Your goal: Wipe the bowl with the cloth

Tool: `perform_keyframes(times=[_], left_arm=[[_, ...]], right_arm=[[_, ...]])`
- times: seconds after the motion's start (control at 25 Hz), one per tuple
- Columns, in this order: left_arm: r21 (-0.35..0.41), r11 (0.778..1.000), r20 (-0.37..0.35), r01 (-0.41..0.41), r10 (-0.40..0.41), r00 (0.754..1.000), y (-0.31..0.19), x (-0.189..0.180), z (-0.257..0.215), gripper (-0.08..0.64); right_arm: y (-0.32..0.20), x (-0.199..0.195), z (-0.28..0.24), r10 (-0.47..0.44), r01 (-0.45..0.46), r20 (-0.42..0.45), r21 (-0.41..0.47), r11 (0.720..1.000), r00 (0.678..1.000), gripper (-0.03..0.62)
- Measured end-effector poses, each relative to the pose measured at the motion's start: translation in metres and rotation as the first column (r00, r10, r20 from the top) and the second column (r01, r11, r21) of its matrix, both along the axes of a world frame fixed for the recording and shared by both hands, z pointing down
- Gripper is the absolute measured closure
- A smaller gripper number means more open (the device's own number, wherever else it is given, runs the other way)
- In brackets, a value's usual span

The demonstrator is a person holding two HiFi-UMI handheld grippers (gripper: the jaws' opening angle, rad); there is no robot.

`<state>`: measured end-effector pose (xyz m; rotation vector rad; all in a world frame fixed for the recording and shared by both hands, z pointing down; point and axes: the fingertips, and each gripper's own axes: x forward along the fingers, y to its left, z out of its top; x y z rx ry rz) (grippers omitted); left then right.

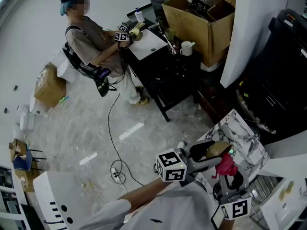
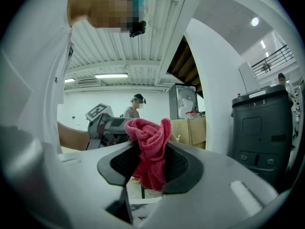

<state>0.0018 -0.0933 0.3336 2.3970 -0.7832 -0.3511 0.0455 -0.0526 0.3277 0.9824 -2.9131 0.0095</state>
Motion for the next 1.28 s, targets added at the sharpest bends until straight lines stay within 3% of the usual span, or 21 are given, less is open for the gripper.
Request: perform_keyframes(times=[0.28,0.64,1.28], left_arm=[[0.06,0.997,0.097,0.048,-0.053,0.994,-0.001,0.0,-0.001,0.257],[0.065,0.993,0.137,0.102,-0.11,0.984,-0.005,0.004,0.009,0.256],[0.049,0.995,0.15,0.089,-0.096,0.984,0.005,0.003,0.022,0.256]], right_arm=[[-0.015,0.023,-0.003,0.143,-0.143,0.015,0.006,0.99,0.99,0.448],[-0.022,0.065,0.019,0.355,-0.354,0.008,-0.057,0.934,0.935,0.448],[-0.016,0.082,0.041,0.447,-0.444,0.003,-0.114,0.889,0.895,0.448]])
